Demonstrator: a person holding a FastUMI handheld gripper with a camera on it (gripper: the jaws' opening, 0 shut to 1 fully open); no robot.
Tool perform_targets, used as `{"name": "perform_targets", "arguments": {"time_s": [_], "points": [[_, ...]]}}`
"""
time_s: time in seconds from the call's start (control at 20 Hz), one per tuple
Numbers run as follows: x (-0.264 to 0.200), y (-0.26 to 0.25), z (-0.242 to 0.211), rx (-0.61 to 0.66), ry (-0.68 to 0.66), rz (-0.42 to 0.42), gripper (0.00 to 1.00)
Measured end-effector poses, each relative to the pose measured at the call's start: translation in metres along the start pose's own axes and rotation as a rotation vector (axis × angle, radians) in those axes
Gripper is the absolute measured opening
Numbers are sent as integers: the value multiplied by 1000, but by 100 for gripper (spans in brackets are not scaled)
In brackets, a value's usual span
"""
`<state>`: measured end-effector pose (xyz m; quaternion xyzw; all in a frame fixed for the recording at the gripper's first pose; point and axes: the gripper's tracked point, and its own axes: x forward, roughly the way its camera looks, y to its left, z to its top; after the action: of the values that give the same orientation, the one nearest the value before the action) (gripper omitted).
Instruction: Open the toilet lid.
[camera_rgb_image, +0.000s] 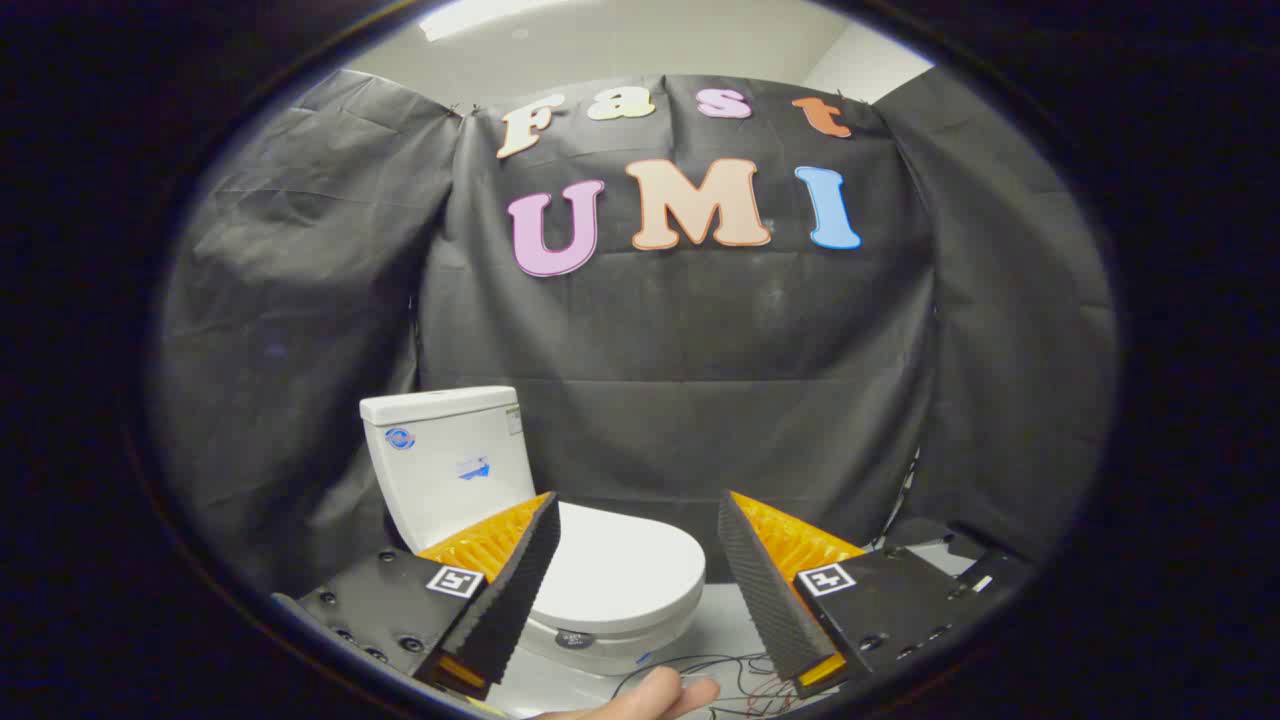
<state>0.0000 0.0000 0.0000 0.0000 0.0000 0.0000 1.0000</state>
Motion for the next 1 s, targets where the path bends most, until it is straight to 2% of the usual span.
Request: {"name": "perform_targets", "arguments": {"time_s": [0.2,1.0], "points": [[4,0,11,13,-46,2,98],[10,-2,-2,1,-1,-22,98]]}}
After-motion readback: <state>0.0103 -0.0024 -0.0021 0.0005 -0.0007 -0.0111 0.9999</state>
